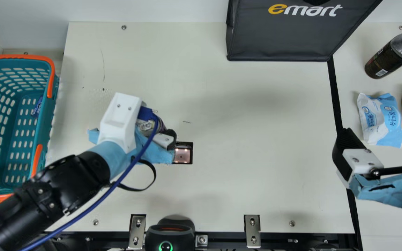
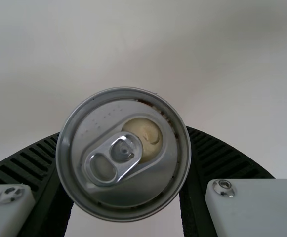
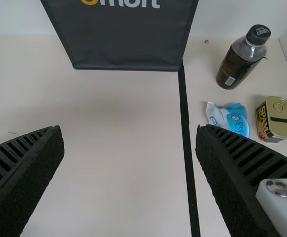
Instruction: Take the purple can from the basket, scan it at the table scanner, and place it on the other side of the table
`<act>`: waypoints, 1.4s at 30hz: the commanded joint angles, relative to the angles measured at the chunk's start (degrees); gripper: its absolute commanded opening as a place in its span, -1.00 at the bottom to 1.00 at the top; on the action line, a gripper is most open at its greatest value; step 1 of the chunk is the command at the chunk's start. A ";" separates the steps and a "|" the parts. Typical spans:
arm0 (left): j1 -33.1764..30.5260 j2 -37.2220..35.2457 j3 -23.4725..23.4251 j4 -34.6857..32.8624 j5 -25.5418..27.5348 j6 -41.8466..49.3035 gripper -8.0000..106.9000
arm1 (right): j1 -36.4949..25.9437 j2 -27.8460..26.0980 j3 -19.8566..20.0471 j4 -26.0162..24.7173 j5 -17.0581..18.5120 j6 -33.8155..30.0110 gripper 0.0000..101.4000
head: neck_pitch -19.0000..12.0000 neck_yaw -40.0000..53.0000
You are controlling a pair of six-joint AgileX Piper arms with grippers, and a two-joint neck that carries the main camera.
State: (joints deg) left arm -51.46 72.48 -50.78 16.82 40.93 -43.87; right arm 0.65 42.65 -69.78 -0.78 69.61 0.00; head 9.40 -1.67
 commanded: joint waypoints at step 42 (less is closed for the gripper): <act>-26.93 -1.65 7.84 25.79 5.25 -38.17 -1.00 | 0.00 0.00 0.00 0.00 -0.12 0.00 0.87 | -1.48 0.09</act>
State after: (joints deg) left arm -77.72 70.80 -43.07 41.27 45.92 -79.71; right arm 0.65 42.65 -69.78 -0.78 69.49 0.00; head 9.32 -1.67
